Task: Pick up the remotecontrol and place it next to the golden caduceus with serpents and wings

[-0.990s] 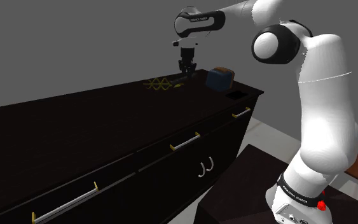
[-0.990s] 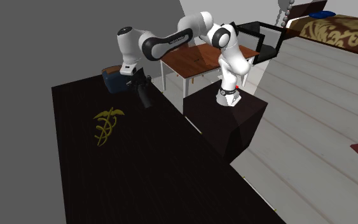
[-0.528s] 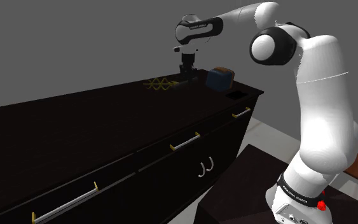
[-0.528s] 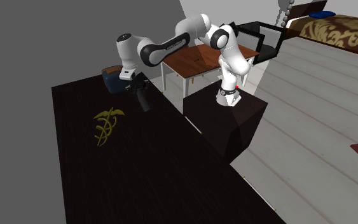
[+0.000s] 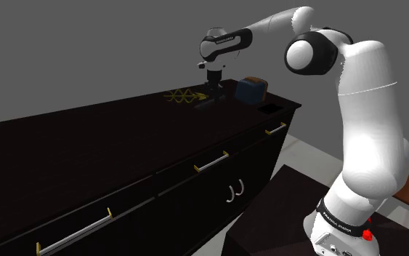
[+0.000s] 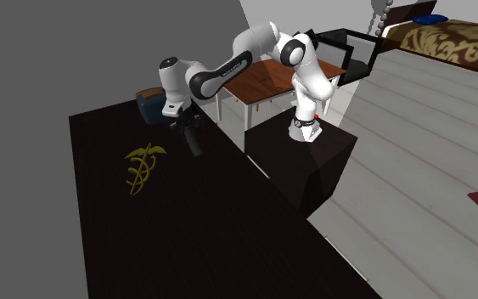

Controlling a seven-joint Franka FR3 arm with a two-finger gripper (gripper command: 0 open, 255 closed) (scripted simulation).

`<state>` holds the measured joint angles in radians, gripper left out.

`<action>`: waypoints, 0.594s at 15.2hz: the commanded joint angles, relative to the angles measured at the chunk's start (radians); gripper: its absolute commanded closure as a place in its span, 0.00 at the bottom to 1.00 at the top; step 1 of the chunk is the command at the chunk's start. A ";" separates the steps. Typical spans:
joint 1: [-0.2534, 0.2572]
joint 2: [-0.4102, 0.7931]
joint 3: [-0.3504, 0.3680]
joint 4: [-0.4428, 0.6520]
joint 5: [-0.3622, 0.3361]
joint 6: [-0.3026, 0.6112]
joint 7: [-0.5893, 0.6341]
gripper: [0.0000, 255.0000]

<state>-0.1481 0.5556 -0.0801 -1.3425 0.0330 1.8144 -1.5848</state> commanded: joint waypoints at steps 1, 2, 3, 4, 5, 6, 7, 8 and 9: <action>0.001 0.005 0.000 -0.018 0.001 0.024 0.000 1.00; 0.001 0.008 0.001 -0.027 0.001 0.036 0.000 1.00; 0.001 0.011 0.001 -0.036 0.001 0.048 0.000 1.00; 0.001 0.014 0.001 -0.044 0.001 0.059 0.000 1.00; 0.001 0.018 0.001 -0.052 0.002 0.071 0.000 1.00; 0.001 0.022 0.001 -0.060 0.002 0.082 0.000 1.00; 0.001 0.026 0.002 -0.067 0.002 0.093 0.000 1.00; 0.001 0.030 0.002 -0.073 0.003 0.104 0.000 1.00; 0.001 0.034 0.002 -0.080 0.003 0.115 -0.001 1.00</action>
<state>-0.1467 0.5852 -0.0783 -1.4183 0.0356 1.9199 -1.5849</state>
